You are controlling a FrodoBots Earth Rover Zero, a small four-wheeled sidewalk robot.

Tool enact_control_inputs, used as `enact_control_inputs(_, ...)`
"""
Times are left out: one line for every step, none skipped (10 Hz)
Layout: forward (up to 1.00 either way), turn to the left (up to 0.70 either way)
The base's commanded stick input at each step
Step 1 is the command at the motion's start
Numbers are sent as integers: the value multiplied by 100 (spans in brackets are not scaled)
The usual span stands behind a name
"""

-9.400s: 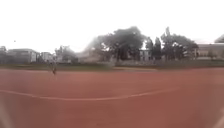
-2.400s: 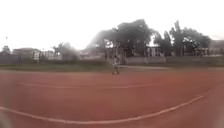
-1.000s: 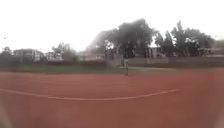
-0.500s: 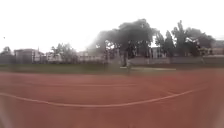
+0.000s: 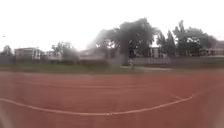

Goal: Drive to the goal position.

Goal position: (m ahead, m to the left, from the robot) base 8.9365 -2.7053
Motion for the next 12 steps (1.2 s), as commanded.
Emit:
enact_control_inputs(70, 0)
enact_control_inputs(70, 0)
enact_control_inputs(70, 0)
enact_control_inputs(70, 0)
enact_control_inputs(70, 0)
enact_control_inputs(70, 0)
enact_control_inputs(70, 0)
enact_control_inputs(70, 0)
enact_control_inputs(70, 0)
enact_control_inputs(70, 0)
enact_control_inputs(70, 0)
enact_control_inputs(70, 0)
